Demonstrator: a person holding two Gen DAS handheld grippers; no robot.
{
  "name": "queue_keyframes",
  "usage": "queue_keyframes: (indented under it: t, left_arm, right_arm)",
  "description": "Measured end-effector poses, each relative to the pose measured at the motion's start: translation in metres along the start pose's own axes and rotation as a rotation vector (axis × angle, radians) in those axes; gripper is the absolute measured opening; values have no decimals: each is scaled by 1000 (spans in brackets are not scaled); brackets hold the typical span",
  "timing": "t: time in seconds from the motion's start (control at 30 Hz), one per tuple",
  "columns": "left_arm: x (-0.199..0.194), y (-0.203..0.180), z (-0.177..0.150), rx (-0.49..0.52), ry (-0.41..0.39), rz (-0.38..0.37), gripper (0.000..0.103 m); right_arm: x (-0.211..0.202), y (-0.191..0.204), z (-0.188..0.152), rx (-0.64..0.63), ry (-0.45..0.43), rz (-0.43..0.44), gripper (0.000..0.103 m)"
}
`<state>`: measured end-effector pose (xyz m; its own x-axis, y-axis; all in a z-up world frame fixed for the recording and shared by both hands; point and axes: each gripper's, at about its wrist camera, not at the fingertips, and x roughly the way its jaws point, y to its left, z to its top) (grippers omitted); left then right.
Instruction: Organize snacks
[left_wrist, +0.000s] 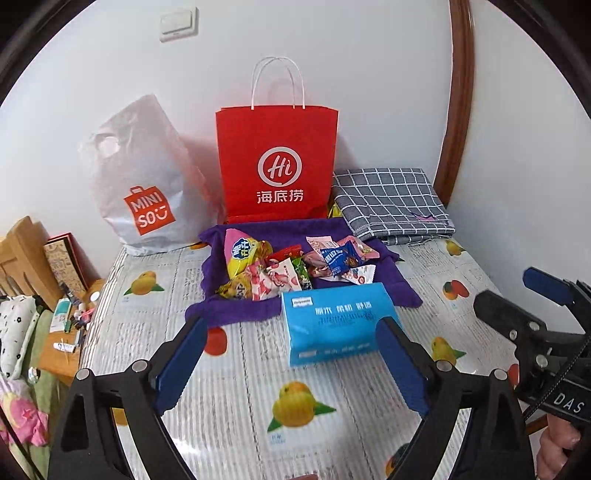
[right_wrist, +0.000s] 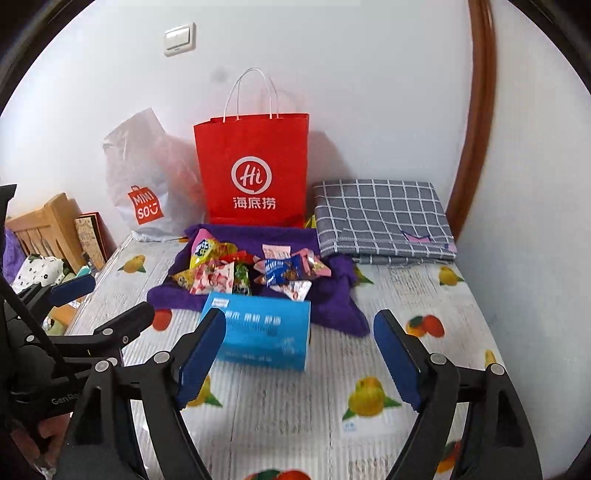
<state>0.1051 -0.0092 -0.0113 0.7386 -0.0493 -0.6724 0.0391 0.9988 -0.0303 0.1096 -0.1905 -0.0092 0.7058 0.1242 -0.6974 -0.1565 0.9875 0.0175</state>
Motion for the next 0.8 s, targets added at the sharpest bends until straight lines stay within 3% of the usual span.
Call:
queue_keyframes:
  t: [0.27,0.8]
  left_arm:
    - [-32,-1,-20,-4,-37,64,93]
    - [-60,-2,-34,-15,-63,54,94]
  right_arm:
    - [-30,-3,-26,22,-27,-28,95]
    - [-51,-6,-45,58,-27,-29,97]
